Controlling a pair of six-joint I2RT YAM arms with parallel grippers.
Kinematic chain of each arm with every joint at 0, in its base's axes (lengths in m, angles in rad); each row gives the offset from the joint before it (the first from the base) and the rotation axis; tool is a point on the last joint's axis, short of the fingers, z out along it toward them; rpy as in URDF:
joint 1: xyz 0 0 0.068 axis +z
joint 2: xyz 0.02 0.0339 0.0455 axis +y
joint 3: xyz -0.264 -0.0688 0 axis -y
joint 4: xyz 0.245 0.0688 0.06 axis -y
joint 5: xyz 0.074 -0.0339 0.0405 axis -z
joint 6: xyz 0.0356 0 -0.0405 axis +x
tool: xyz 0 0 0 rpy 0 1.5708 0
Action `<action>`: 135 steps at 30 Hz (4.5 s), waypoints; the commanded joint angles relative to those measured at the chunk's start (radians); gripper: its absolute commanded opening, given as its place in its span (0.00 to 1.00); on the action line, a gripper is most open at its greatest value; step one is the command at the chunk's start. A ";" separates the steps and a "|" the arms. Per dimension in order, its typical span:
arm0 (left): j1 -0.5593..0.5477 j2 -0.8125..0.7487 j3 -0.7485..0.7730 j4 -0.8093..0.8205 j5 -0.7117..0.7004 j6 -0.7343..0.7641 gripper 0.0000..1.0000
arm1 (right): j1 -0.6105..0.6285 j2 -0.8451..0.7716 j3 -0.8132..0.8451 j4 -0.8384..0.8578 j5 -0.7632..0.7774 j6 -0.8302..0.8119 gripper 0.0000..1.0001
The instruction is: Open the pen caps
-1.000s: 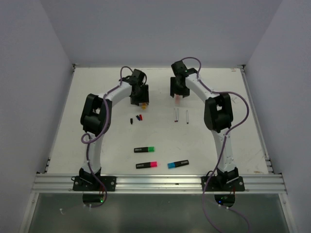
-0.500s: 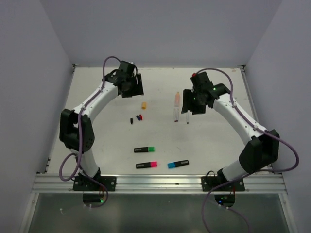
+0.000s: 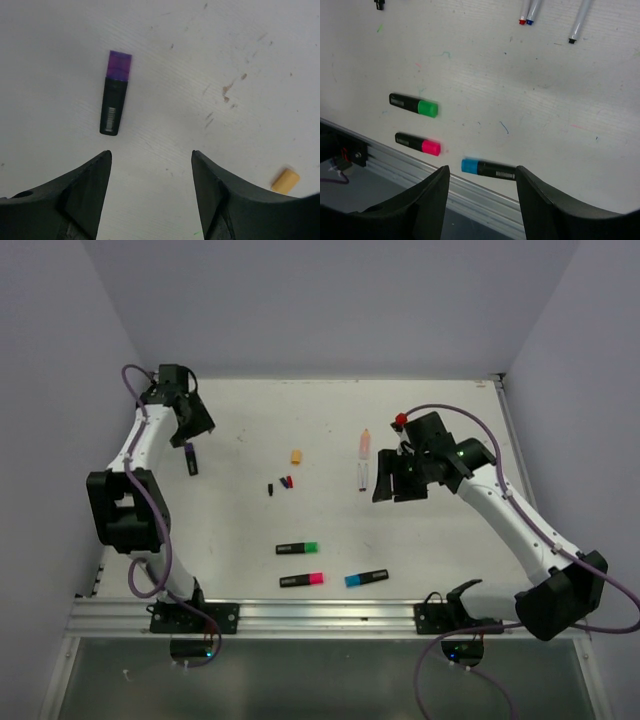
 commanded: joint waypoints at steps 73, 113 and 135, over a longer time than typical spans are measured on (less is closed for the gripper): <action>-0.520 -0.323 -0.404 0.371 0.430 -0.172 0.00 | -0.002 0.433 0.436 0.135 -0.220 0.207 0.62; -0.642 -0.323 -0.363 0.378 0.436 -0.218 0.05 | 0.097 0.564 0.394 0.298 -0.272 0.286 0.00; -0.597 -0.467 -0.650 0.933 0.954 -0.298 0.39 | 0.015 0.289 0.020 0.853 -0.658 0.427 0.00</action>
